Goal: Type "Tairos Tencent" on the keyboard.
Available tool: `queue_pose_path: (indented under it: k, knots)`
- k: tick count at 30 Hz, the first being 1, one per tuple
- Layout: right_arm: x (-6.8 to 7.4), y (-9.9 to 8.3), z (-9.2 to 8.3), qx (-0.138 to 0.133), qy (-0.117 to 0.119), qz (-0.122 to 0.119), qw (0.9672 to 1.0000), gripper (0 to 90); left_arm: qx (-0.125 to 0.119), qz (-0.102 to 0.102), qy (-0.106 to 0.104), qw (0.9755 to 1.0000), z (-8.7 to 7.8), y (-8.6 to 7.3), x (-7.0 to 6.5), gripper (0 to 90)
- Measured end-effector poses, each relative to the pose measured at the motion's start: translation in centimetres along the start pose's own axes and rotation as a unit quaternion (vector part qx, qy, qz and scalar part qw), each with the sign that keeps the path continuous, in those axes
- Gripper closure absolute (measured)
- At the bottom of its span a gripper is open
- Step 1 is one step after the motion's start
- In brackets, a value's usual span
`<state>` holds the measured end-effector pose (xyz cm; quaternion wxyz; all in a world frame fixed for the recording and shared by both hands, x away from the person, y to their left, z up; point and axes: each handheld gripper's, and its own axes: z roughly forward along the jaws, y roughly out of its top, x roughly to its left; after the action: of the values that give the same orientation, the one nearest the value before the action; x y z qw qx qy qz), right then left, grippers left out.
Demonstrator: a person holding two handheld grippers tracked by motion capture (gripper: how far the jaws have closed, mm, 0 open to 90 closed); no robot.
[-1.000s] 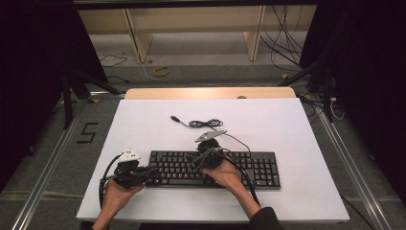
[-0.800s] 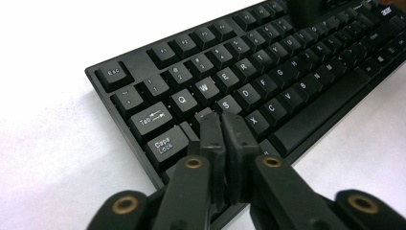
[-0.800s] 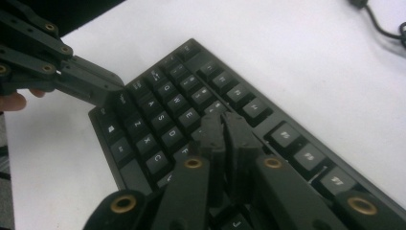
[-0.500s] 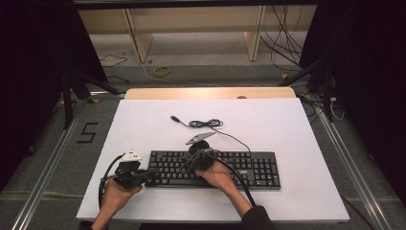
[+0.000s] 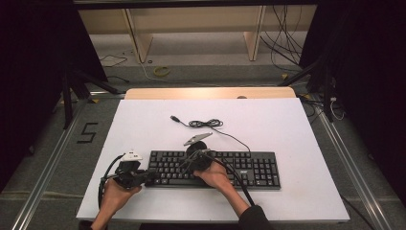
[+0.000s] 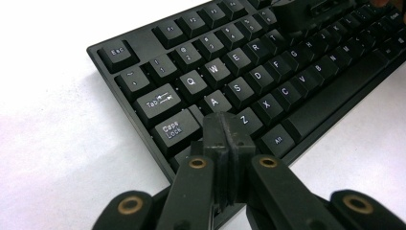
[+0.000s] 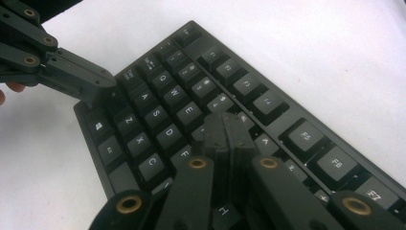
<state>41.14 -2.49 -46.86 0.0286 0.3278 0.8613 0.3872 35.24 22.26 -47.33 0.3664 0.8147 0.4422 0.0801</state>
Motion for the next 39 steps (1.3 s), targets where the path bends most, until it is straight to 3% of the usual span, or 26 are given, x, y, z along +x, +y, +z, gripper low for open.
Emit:
queue_pose_path:
  k: [31, 34, 39]
  knots:
    - [0.1, -0.3, 1.0, 0.020, -0.017, -0.009, 0.9996, 90.0, 0.011, -0.001, 0.001, 0.9999, 0.5, -0.1, 0.1, 89.2]
    - [0.1, -0.3, 0.9, 0.017, -0.015, 0.003, 0.9997, 90.0, 0.010, -0.004, -0.003, 0.9999, 0.5, -0.1, 0.1, 89.0]
    - [-0.1, -0.2, -0.3, -0.010, 0.000, 0.012, 0.9999, 90.0, -0.011, -0.006, -0.013, 0.9998, 0.1, 0.2, 0.0, 88.5]
